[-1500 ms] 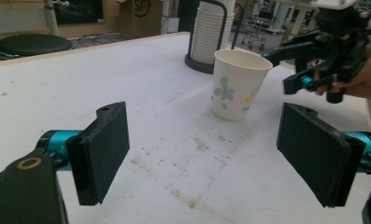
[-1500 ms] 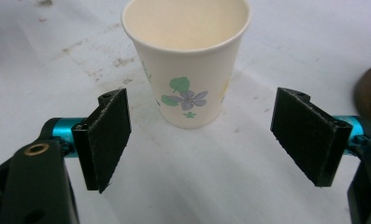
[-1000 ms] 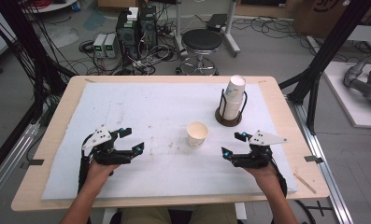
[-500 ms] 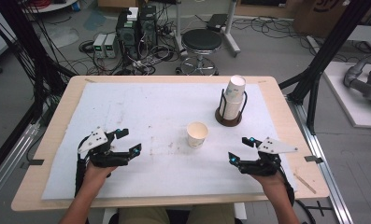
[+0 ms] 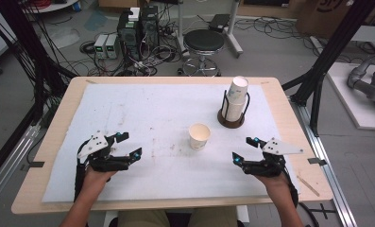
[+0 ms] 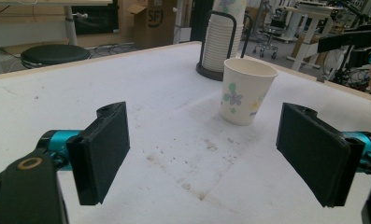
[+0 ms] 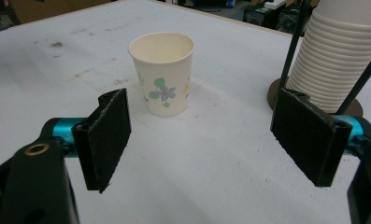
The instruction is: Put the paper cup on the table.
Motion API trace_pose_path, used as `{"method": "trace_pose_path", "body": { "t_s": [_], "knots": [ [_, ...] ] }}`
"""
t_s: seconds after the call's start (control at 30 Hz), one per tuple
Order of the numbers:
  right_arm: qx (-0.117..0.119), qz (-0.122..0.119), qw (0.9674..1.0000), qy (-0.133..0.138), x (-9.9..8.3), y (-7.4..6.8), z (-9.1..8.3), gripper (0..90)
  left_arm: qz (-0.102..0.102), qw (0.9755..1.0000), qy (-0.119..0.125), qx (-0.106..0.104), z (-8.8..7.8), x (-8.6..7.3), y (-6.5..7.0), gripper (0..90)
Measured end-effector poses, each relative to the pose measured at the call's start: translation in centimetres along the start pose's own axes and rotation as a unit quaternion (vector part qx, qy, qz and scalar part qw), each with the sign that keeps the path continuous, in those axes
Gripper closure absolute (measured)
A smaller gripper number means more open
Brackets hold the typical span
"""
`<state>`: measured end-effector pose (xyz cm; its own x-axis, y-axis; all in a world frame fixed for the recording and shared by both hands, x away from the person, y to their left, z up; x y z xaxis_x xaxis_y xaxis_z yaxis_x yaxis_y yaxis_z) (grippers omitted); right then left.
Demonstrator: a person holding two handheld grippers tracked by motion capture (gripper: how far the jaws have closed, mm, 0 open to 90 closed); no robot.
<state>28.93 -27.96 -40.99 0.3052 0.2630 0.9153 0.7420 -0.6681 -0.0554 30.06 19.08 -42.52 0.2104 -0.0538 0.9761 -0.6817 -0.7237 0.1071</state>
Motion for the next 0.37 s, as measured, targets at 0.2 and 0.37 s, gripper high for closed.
{"method": "trace_pose_path", "body": {
  "t_s": [0.2, 0.37],
  "knots": [
    [-0.002, -0.006, 1.0000, -0.002, -0.10, 0.08, 0.04, 20.8, -0.004, 1.0000, 0.002, 0.002, 0.02, -0.01, -0.19, 17.4],
    [-0.002, -0.006, 1.0000, -0.004, -0.22, 0.31, 0.13, 20.8, -0.007, 1.0000, 0.000, 0.007, 0.08, -0.14, -0.46, 17.4]
  ]
}}
Point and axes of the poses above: each handheld gripper's, and its own axes: z roughly forward along the jaws, x roughly out of its top, y roughly to its right, the point moved 2 cm from there along z, roughly forward along the jaws, and after that the axes turned 5 degrees about x, right-handed, at the moved point
